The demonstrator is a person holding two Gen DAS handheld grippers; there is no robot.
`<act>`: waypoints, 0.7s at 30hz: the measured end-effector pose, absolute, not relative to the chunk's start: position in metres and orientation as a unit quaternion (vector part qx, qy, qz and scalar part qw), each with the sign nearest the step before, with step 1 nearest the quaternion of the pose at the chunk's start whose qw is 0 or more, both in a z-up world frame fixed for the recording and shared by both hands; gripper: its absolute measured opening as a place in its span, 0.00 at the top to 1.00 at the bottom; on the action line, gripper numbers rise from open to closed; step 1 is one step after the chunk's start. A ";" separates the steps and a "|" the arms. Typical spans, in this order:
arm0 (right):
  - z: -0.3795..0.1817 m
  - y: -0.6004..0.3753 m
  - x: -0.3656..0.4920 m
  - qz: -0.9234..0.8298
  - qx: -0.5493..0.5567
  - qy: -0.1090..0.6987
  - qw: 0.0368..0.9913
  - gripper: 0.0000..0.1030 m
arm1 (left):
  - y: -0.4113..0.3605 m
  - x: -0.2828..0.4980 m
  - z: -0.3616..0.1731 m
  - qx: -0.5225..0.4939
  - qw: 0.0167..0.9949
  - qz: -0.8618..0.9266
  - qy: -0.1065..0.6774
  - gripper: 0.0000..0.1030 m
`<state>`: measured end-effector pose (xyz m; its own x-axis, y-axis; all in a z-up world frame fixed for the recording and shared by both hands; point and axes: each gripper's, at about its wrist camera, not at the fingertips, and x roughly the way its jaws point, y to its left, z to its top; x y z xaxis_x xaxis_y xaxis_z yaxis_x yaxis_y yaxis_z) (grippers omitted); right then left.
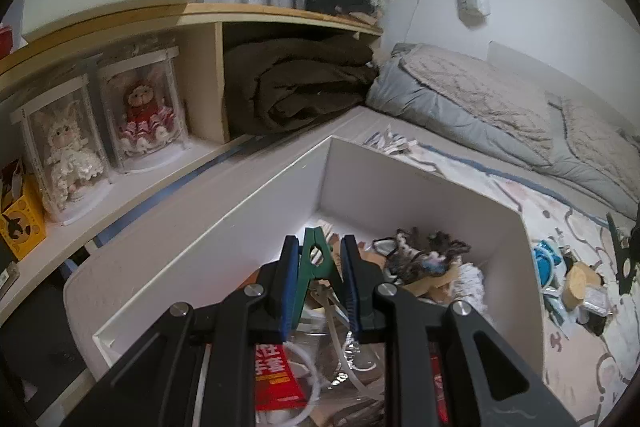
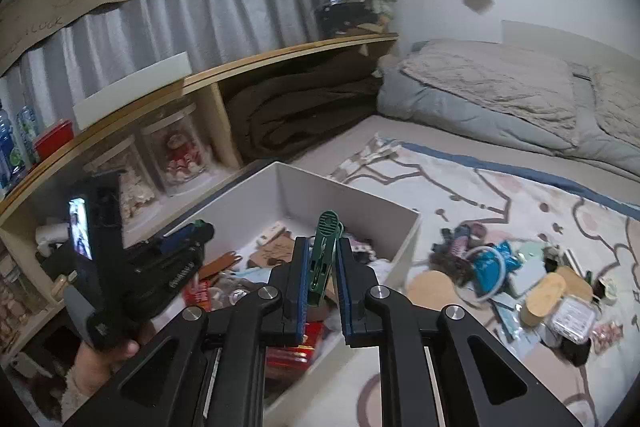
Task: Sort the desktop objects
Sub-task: 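Lift the clothespin over the box with the right gripper while the left gripper releases its clothespin inside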
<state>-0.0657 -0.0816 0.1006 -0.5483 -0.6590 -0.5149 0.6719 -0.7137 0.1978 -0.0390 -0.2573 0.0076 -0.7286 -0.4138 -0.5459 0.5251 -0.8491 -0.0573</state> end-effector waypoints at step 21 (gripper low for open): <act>0.042 -0.144 -0.054 -0.781 0.411 0.061 0.467 0.86 | -0.272 -0.031 0.005 0.271 0.285 -0.913 0.113 0.47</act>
<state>-0.0543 -0.1440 0.0420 -0.2269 -0.6787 -0.6985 0.7790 -0.5569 0.2881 -0.0309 -0.2725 0.0048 -0.6912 -0.4585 -0.5586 0.5811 -0.8121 -0.0524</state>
